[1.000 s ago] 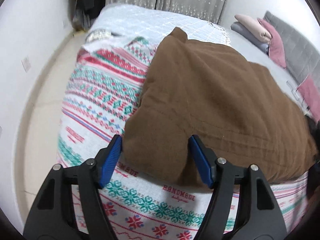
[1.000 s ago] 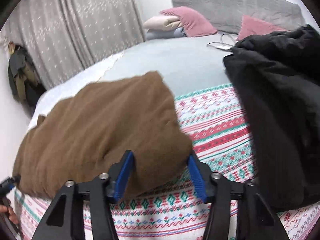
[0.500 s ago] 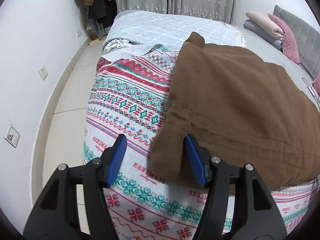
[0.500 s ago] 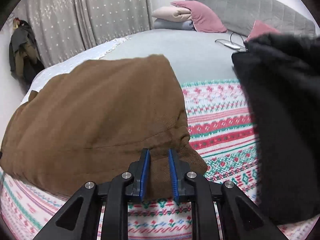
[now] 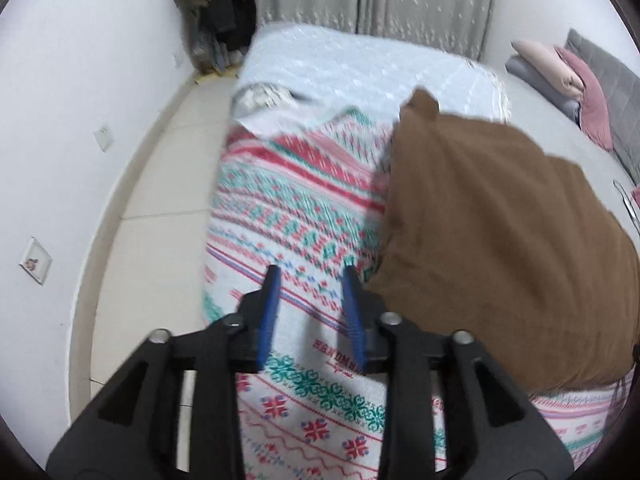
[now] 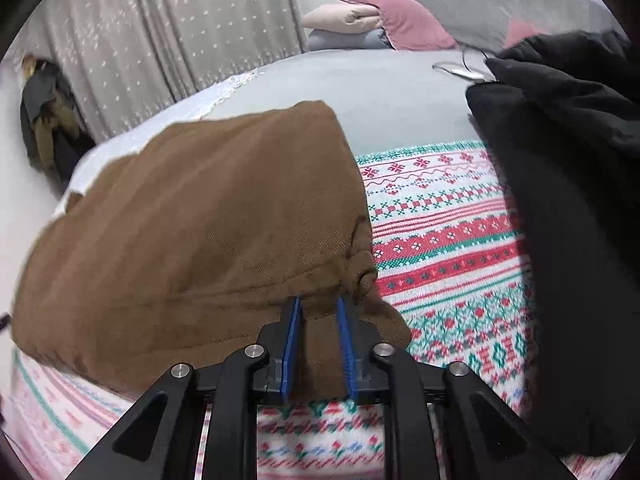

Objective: Fold large clothes

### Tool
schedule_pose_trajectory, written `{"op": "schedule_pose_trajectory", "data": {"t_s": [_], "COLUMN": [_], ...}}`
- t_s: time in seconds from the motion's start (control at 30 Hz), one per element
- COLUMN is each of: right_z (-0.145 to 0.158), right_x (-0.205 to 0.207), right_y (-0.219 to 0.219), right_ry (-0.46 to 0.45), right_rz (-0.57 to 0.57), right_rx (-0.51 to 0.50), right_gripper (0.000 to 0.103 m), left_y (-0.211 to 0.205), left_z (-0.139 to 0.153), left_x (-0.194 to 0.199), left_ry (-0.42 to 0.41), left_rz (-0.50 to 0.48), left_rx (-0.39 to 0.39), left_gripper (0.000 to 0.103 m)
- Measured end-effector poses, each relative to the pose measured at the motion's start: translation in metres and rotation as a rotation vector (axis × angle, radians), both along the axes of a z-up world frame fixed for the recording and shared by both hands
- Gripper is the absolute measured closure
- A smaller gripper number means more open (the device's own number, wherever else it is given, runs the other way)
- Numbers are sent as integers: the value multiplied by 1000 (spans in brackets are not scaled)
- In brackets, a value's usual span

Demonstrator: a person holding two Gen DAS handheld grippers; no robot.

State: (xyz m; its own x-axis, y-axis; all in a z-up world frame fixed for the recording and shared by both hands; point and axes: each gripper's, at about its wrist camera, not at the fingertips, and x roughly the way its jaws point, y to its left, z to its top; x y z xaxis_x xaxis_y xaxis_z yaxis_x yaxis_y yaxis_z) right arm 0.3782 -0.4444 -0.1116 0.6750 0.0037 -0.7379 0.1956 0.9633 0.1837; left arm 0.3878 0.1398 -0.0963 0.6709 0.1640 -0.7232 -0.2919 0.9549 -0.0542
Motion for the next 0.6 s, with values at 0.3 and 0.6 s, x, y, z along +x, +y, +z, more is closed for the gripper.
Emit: {"op": "schedule_pose_trajectory", "data": {"t_s": [0.3,0.6], "right_z": [12,-19], "right_x": [-22,-18], "right_y": [-9,-21], "right_ry": [41,104], "right_rz": [-52,-39], "right_rx": [236,471], "right_gripper": [36,34], "left_y": [-154,-284], "left_z": [40,-21], "left_x": [-23,12], "left_ry": [-66,57], "left_rz": [-406,-581], "left_rx": [99,167], "left_gripper": [37,35]}}
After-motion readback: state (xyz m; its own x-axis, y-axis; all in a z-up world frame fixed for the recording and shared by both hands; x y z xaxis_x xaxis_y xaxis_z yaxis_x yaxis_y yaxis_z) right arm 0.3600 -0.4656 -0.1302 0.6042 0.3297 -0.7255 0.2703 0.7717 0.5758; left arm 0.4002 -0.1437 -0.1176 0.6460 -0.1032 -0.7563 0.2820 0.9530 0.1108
